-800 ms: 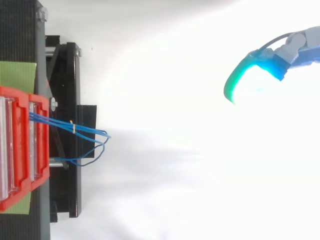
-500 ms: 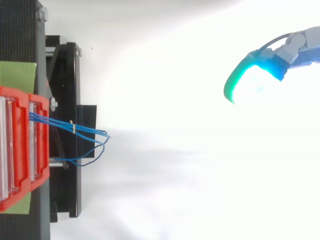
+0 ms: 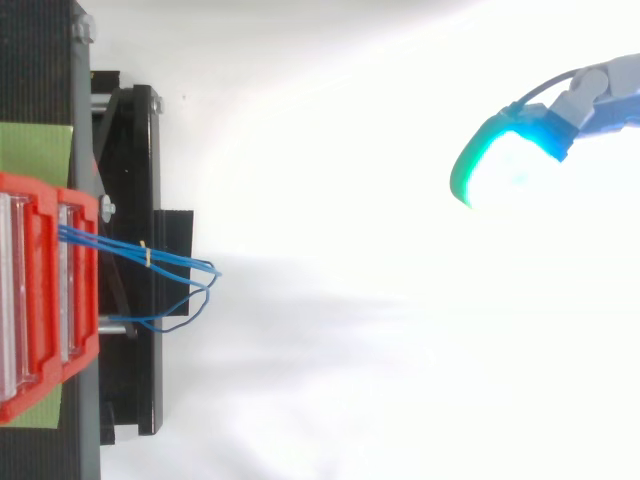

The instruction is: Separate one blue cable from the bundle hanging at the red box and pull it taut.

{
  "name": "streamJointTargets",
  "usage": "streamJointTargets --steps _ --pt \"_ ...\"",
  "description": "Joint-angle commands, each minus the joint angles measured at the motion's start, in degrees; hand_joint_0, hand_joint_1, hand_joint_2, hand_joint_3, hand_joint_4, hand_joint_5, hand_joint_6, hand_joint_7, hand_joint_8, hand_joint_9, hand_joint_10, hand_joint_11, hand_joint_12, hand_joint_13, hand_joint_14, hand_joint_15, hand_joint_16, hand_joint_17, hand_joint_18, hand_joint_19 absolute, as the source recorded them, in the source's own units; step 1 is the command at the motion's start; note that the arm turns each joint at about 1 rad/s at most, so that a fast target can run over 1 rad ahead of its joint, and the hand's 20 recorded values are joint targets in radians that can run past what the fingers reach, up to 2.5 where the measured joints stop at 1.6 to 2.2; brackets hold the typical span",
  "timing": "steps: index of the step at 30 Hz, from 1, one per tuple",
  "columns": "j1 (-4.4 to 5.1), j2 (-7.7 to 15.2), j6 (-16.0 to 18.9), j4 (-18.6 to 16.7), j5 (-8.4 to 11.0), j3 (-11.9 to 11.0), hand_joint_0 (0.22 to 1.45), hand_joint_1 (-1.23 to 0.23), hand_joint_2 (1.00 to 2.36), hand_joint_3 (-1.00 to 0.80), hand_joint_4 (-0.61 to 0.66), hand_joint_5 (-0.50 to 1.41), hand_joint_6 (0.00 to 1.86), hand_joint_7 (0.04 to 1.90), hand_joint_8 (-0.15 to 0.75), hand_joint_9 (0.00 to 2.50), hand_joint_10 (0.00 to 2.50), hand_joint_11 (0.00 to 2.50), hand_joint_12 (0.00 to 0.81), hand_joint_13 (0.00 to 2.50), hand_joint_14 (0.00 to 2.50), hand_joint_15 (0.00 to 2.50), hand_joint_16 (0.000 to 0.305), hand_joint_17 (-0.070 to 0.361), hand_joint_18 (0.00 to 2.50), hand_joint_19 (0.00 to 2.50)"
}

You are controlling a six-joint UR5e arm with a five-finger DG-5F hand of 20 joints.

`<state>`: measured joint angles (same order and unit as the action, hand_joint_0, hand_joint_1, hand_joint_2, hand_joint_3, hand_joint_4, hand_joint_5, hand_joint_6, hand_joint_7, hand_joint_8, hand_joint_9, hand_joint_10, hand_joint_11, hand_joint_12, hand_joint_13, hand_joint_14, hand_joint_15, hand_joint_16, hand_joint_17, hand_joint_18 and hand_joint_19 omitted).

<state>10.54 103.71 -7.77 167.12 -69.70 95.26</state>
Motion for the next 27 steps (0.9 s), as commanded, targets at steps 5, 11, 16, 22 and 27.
streamJointTargets --steps 5,11,16,22,27 --pt "0.54 0.3 -2.2 -0.7 1.23 0.0 0.54 -0.56 1.0 -0.5 0.23 -0.23 0.5 0.74 0.274 0.47 0.0 0.11 0.275 0.37 0.0 0.02 0.034 0.077 0.33 0.11" --pt "1.15 2.9 -2.4 -1.2 1.4 0.0 0.54 -0.57 1.0 -0.5 0.23 -0.23 0.5 0.74 0.276 0.47 0.0 0.11 0.26 0.38 0.0 0.01 0.032 0.071 0.35 0.08" --pt "1.33 5.3 -2.2 -2.5 1.67 0.0 0.54 -0.57 1.0 -0.5 0.24 -0.23 0.5 0.73 0.278 0.48 0.0 0.11 0.256 0.39 0.0 0.01 0.031 0.069 0.36 0.08" --pt "1.33 10.4 -1.6 -8.0 1.93 -0.1 0.54 -0.57 1.0 -0.5 0.23 -0.23 0.5 0.74 0.278 0.48 0.0 0.1 0.254 0.39 0.0 0.01 0.031 0.069 0.36 0.08" --pt "1.15 14.2 -0.6 -15.1 2.28 0.0 0.54 -0.56 1.0 -0.5 0.24 -0.23 0.5 0.73 0.279 0.48 0.0 0.11 0.254 0.39 0.0 0.01 0.031 0.069 0.35 0.08"
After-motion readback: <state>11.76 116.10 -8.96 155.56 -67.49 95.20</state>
